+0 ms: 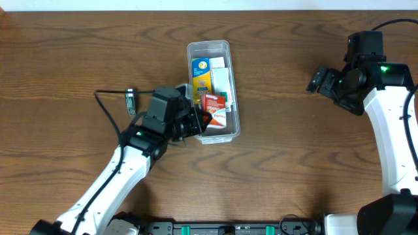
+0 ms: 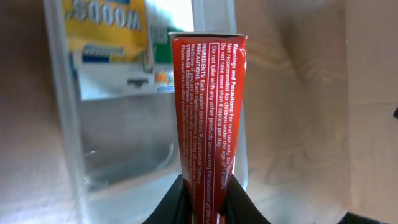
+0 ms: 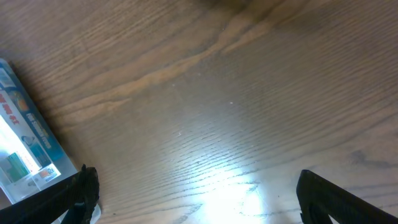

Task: Pack container
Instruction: 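Carry red box with left gripper over the container, then lower red box into the container and open left gripper, then withdraw left gripper to the dark green box, then grasp the dark green box with the left gripper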

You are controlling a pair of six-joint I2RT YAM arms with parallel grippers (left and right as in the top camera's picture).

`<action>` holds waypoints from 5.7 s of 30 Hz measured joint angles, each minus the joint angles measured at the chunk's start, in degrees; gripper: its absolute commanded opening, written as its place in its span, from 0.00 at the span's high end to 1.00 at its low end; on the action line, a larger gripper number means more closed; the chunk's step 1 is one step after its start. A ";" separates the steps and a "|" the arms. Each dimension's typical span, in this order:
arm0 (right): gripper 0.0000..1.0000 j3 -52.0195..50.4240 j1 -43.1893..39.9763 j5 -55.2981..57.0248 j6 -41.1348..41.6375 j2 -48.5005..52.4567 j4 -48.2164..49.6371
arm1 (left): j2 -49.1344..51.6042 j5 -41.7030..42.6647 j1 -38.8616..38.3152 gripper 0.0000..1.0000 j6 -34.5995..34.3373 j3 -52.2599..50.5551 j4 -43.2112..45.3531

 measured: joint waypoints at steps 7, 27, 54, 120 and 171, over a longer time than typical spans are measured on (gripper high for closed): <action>0.01 0.00 0.00 0.00 0.00 0.00 0.00 | 3.72 -0.50 -2.51 0.85 -2.36 0.00 1.64; 0.01 0.00 0.00 0.00 0.00 0.00 0.00 | 2.34 -0.26 -3.39 0.73 -3.50 0.00 2.75; 0.01 0.00 0.00 0.00 0.00 0.00 0.00 | -3.50 -0.07 -0.11 0.41 -0.72 0.00 -3.19; 0.01 0.00 0.00 0.00 0.00 0.00 0.00 | 15.02 -29.29 28.02 0.49 37.20 0.20 7.54; 0.01 0.00 0.00 -0.02 0.00 0.00 0.00 | -2.54 -28.24 19.52 0.77 37.48 0.20 -4.79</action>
